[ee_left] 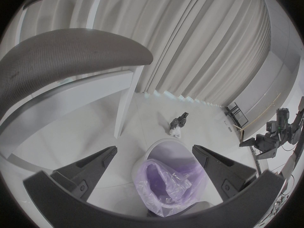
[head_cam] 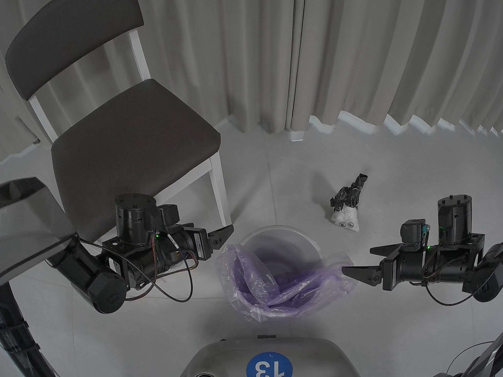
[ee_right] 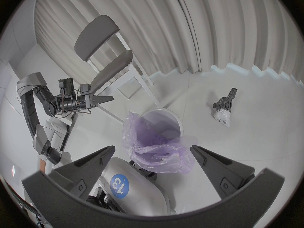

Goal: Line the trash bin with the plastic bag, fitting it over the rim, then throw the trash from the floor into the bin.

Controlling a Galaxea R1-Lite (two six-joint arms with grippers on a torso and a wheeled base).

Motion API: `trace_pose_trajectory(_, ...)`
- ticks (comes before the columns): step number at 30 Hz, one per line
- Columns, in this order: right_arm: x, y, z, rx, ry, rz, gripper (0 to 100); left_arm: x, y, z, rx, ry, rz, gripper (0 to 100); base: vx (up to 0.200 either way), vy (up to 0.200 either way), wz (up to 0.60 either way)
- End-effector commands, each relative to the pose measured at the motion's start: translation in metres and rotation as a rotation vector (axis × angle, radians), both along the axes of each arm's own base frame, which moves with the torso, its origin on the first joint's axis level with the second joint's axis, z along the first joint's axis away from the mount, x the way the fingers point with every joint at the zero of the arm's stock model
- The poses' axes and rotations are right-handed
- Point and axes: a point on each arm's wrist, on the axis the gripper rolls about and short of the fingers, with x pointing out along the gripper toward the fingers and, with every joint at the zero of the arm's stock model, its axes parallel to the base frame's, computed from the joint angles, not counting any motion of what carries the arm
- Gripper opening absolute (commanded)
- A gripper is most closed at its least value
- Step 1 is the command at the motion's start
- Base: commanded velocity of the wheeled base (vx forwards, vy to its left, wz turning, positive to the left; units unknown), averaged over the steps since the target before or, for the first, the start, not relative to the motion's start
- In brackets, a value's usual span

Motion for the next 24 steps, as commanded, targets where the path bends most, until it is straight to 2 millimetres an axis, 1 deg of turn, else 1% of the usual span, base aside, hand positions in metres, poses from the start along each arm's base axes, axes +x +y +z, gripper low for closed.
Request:
trace_pose_trajectory(1, 0.001, 0.002, -0.001, -0.001, 0.006, 0.005, 100, -0.002, -0.004, 0.004, -0.01, -0.014, -0.014, 100, 0.0, 0.0, 0.0)
trace_pose_trajectory(2, 0.001, 0.002, -0.001, 0.0, 0.005, 0.005, 100, -0.004, -0.005, 0.006, -0.014, -0.017, -0.023, 100, 0.0, 0.0, 0.0)
trace_pose_trajectory(6, 0.002, 0.002, 0.0, 0.005, 0.007, 0.001, 100, -0.013, 0.001, 0.014, -0.028, -0.028, -0.061, 100, -0.2, 0.0, 0.0)
trace_pose_trajectory(11, 0.001, 0.002, 0.003, 0.017, 0.002, -0.003, 100, -0.021, 0.004, 0.019, -0.044, -0.047, -0.088, 100, -0.2, 0.0, 0.0)
trace_pose_trajectory(15, 0.0, 0.003, 0.002, 0.014, 0.004, -0.001, 100, -0.026, 0.002, 0.021, -0.061, -0.067, -0.094, 100, 0.0, 0.0, 0.0)
trace_pose_trajectory(18, -0.002, 0.006, 0.002, 0.014, 0.004, 0.009, 100, -0.027, 0.001, 0.019, -0.052, -0.043, -0.096, 100, 0.0, 0.0, 0.0)
trace_pose_trajectory(20, -0.002, 0.011, 0.002, -0.01, 0.002, -0.005, 100, -0.026, 0.0, 0.017, -0.045, -0.013, -0.064, 100, 0.0, 0.0, 0.0)
trace_pose_trajectory(22, 0.004, 0.016, 0.012, -0.041, -0.025, -0.043, 100, -0.026, -0.003, 0.019, -0.053, -0.009, -0.035, 100, 0.0, 0.0, 0.0)
trace_pose_trajectory(24, 0.011, 0.019, 0.027, -0.07, -0.026, -0.071, 100, -0.028, -0.005, 0.02, -0.057, -0.008, -0.019, 100, 0.0, 0.0, 0.0)
